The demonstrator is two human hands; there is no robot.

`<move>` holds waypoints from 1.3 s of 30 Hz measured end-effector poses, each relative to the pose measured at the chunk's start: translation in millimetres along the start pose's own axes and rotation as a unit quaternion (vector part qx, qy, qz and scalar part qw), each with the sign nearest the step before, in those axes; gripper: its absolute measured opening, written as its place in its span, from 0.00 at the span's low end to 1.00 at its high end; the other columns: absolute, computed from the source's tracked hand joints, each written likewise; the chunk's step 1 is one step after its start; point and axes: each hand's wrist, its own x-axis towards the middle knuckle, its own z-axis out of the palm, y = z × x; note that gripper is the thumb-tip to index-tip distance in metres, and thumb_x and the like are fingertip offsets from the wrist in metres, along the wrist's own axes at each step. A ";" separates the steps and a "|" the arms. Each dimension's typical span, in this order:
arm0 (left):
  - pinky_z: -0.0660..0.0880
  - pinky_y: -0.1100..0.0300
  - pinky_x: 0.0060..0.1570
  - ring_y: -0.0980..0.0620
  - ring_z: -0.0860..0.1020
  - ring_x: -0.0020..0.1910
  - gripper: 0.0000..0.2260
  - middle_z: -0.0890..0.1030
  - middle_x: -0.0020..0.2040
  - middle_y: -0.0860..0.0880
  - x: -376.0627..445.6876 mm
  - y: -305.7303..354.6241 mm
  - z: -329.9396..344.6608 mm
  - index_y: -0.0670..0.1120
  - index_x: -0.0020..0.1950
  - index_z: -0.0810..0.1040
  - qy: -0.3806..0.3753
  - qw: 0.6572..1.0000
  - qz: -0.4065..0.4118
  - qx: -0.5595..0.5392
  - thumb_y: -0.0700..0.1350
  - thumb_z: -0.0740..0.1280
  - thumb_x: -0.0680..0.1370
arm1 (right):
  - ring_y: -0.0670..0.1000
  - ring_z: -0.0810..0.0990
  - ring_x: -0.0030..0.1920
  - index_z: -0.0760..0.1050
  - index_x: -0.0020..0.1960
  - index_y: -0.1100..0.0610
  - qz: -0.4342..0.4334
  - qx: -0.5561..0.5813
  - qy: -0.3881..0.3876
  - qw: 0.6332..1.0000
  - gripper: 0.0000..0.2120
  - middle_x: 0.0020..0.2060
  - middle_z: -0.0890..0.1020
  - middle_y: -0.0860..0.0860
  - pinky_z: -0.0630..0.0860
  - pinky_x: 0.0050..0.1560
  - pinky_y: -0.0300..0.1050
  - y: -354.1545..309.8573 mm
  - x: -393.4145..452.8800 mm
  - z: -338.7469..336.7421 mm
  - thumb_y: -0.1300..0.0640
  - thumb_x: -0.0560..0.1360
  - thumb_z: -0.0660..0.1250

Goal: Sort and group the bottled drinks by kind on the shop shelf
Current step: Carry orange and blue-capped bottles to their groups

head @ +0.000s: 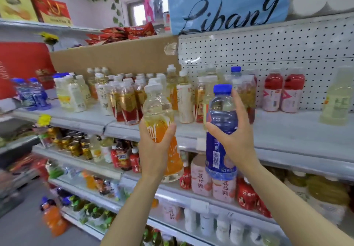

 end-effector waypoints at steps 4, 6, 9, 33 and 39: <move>0.73 0.69 0.41 0.71 0.78 0.44 0.24 0.80 0.47 0.63 13.4 -13.4 -46.0 0.55 0.69 0.68 0.048 0.998 -0.017 0.029 0.54 0.72 0.76 | 0.39 0.78 0.60 0.57 0.78 0.43 0.003 0.048 -0.049 0.998 0.44 0.68 0.71 0.36 0.76 0.50 0.30 5.3 -0.1 48.7 0.62 0.71 0.76; 0.71 0.69 0.41 0.72 0.78 0.44 0.23 0.79 0.50 0.62 16.8 -18.9 -65.2 0.57 0.69 0.68 0.072 0.996 -0.025 0.034 0.54 0.72 0.77 | 0.43 0.78 0.61 0.57 0.78 0.43 0.000 0.062 -0.072 0.996 0.45 0.69 0.72 0.39 0.78 0.53 0.36 11.4 3.0 73.4 0.62 0.70 0.76; 0.72 0.73 0.41 0.74 0.77 0.45 0.23 0.78 0.52 0.63 23.9 -30.1 -92.2 0.59 0.69 0.67 0.106 0.992 -0.026 0.061 0.55 0.72 0.77 | 0.46 0.78 0.63 0.57 0.78 0.41 0.000 0.092 -0.104 0.990 0.45 0.71 0.71 0.43 0.79 0.57 0.44 20.0 5.9 110.1 0.61 0.70 0.77; 0.70 0.47 0.70 0.53 0.73 0.69 0.42 0.74 0.71 0.57 199.0 -134.5 -364.9 0.56 0.80 0.59 0.129 0.982 -0.042 0.131 0.67 0.69 0.70 | 0.48 0.75 0.68 0.58 0.77 0.37 0.019 0.149 -0.129 0.980 0.43 0.73 0.69 0.42 0.78 0.62 0.56 25.4 17.1 469.5 0.51 0.69 0.76; 0.74 0.53 0.64 0.59 0.77 0.61 0.37 0.78 0.63 0.61 249.4 -166.3 -427.2 0.56 0.77 0.63 0.123 0.986 -0.045 0.103 0.64 0.70 0.72 | 0.42 0.74 0.66 0.57 0.77 0.36 0.015 0.123 -0.116 0.986 0.44 0.72 0.69 0.41 0.77 0.59 0.38 31.0 30.6 550.0 0.55 0.70 0.77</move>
